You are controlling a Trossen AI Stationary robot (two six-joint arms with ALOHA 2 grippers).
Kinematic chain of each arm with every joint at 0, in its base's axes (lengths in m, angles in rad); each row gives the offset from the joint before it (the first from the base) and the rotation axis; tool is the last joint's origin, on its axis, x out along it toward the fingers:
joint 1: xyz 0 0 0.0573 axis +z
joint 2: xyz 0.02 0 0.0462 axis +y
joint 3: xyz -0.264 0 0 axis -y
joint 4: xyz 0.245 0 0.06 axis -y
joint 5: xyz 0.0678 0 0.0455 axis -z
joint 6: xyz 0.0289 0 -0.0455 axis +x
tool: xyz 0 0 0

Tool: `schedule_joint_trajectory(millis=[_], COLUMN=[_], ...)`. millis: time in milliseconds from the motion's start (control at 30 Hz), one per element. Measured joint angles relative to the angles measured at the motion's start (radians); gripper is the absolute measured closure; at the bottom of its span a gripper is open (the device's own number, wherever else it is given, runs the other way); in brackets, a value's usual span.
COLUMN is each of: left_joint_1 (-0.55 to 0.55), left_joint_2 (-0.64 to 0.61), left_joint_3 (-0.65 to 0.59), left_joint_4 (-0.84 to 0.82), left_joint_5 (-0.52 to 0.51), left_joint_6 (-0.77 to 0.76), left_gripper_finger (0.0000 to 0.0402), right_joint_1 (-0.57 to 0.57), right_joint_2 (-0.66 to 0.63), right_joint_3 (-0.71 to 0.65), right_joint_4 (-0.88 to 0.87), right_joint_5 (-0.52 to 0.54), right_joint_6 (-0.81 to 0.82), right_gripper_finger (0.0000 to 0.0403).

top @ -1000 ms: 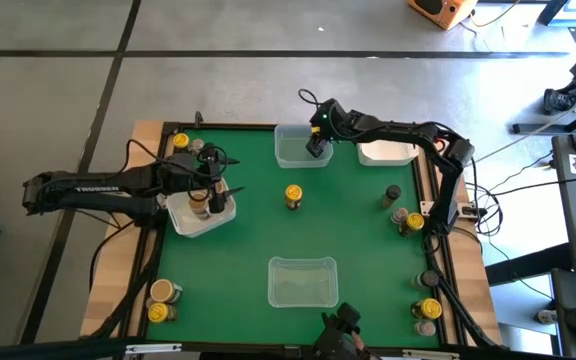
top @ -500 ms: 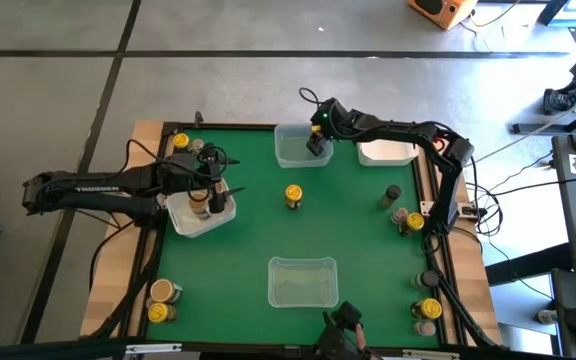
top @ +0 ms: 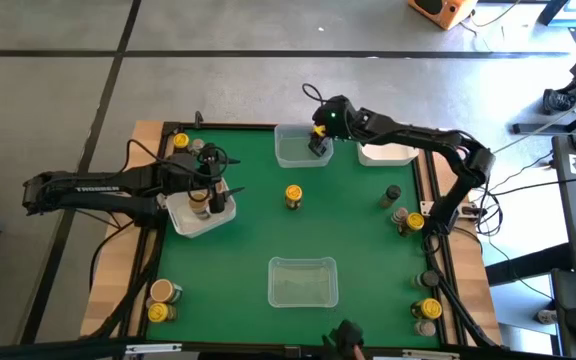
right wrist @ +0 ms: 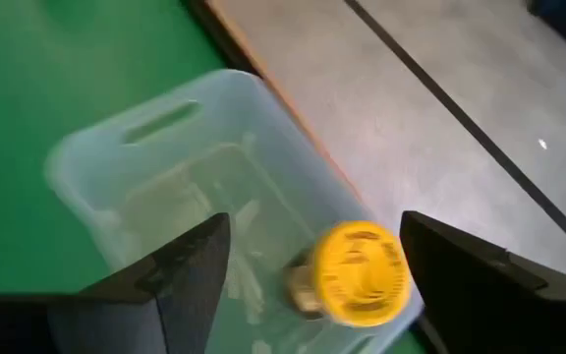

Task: Sort spices by type
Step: Put the yellow spice bottle into the top transparent bin

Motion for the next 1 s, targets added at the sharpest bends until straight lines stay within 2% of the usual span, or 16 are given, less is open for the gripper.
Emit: schedule_joint_trajectory(millis=[167, 467, 767, 1000], left_joint_1=[0.0, 0.0, 0.0, 0.0], left_joint_2=[0.0, 0.0, 0.0, 0.001], left_joint_3=[0.0, 0.0, 0.0, 0.0], left_joint_4=[-0.006, -0.008, -0.007, 0.003], left_joint_5=[0.0, 0.0, 0.0, 0.0], left_joint_6=[-0.016, -0.019, -0.019, -0.019], left_gripper_finger=[0.0039, 0.0039, 0.0039, 0.0039], right_joint_1=[0.091, 0.247, 0.34, 0.384], right_joint_2=[-0.047, -0.046, -0.018, -0.009], right_joint_3=[0.0, -0.009, -0.008, -0.009], right_joint_4=[-0.062, -0.108, -0.056, -0.069], right_joint_5=[0.0, -0.012, -0.01, 0.057], right_joint_6=[-0.006, -0.033, -0.029, -0.013], right_gripper_finger=[0.0104, 0.0104, 0.0104, 0.0104])
